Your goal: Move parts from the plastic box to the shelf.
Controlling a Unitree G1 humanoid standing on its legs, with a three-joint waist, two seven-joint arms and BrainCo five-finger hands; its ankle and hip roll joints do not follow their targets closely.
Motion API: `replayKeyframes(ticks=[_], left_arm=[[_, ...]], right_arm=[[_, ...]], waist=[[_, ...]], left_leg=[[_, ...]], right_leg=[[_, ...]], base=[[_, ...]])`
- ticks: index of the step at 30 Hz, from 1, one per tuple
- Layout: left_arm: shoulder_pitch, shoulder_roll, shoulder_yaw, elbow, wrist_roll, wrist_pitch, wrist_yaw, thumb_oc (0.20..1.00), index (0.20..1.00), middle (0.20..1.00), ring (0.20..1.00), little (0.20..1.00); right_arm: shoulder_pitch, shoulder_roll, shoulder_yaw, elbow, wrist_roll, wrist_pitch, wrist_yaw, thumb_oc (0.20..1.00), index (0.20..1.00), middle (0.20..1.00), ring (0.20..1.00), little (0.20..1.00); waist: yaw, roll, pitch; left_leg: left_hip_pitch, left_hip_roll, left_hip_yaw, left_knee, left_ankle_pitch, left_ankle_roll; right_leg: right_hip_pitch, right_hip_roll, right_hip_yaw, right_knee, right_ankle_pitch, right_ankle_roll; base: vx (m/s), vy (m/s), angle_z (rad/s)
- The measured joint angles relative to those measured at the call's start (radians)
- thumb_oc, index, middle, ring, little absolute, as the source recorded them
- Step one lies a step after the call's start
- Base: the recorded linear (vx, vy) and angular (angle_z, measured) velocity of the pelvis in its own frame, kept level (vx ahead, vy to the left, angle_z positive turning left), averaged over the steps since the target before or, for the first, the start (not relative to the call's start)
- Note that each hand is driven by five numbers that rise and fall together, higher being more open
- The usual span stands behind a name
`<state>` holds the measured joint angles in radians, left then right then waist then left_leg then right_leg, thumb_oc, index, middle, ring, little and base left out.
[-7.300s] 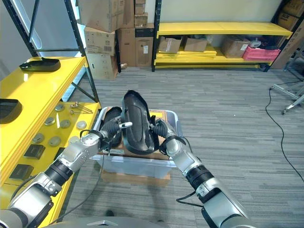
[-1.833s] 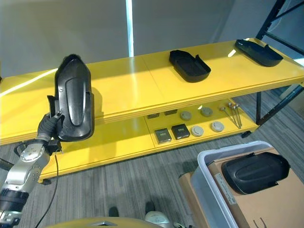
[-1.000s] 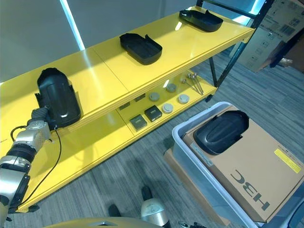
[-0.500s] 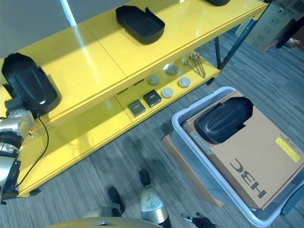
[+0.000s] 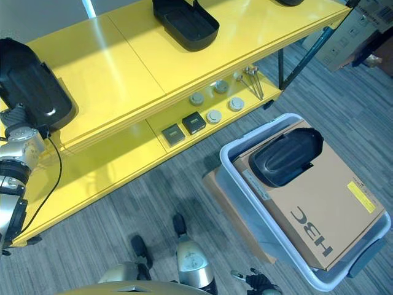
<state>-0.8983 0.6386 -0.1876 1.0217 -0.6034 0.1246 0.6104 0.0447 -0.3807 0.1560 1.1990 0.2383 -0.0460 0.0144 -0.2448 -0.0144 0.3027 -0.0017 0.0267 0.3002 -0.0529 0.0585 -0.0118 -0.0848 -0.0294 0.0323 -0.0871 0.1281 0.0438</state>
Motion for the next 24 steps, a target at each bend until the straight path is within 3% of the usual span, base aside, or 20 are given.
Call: replayKeyframes(ticks=[1,2,3,4,16,24], left_arm=[[-0.002,0.000,-0.002,0.000,0.000,0.002,-0.002,0.200,0.200,0.200,0.200,0.200],[-0.006,0.001,-0.008,0.001,0.000,0.011,-0.003,0.473,0.473,0.473,0.473,0.473],[-0.007,0.001,-0.010,0.001,0.000,0.014,-0.004,0.818,0.818,0.818,0.818,0.818],[-0.007,0.002,-0.011,0.001,0.000,0.019,-0.005,1.000,1.000,1.000,1.000,1.000],[-0.008,-0.001,-0.013,0.031,-0.002,0.055,-0.040,1.000,1.000,1.000,1.000,1.000],[0.055,-0.032,-0.010,-0.032,-0.007,0.047,-0.080,1.000,1.000,1.000,1.000,1.000]], right_arm=[[-0.001,0.000,0.000,0.000,0.000,0.000,0.000,1.000,1.000,1.000,1.000,1.000],[-0.003,0.003,0.000,0.000,0.000,0.000,0.001,1.000,1.000,1.000,1.000,1.000],[-0.004,0.004,0.000,0.000,0.000,0.000,0.001,1.000,1.000,1.000,1.000,1.000],[-0.006,0.005,0.000,0.000,0.000,0.000,0.001,1.000,1.000,1.000,1.000,1.000],[-0.020,0.019,0.000,0.047,-0.002,-0.017,0.001,1.000,1.000,1.000,1.000,1.000],[-0.019,0.022,-0.001,0.082,-0.029,-0.018,0.000,1.000,1.000,1.000,1.000,1.000]], waist=[[0.000,0.000,0.000],[-0.001,0.000,0.000],[-0.001,0.000,0.000],[-0.001,0.000,0.000],[0.001,-0.002,-0.006],[0.025,-0.001,-0.056]], left_leg=[[0.001,0.000,0.000,0.000,0.000,0.000],[0.004,0.000,0.001,0.000,0.000,0.000],[0.005,0.000,0.001,0.000,0.000,0.000],[0.007,0.000,0.001,0.000,0.000,0.000],[0.047,0.000,0.002,-0.001,-0.002,0.002],[0.060,0.000,-0.001,-0.001,-0.002,0.002]], right_leg=[[0.001,0.000,0.000,0.000,0.000,0.000],[0.006,0.000,0.000,0.003,0.006,0.008],[0.008,0.000,0.000,0.005,0.006,0.008],[0.010,0.000,0.000,0.005,0.006,0.008],[0.049,0.000,0.002,0.005,0.004,0.007],[0.064,-0.001,-0.002,0.003,-0.001,-0.003]], base=[[0.00,0.000,0.00],[0.00,0.000,0.00],[0.00,0.000,0.00],[0.00,0.000,0.00],[0.00,0.005,0.00],[0.01,0.036,0.01]])
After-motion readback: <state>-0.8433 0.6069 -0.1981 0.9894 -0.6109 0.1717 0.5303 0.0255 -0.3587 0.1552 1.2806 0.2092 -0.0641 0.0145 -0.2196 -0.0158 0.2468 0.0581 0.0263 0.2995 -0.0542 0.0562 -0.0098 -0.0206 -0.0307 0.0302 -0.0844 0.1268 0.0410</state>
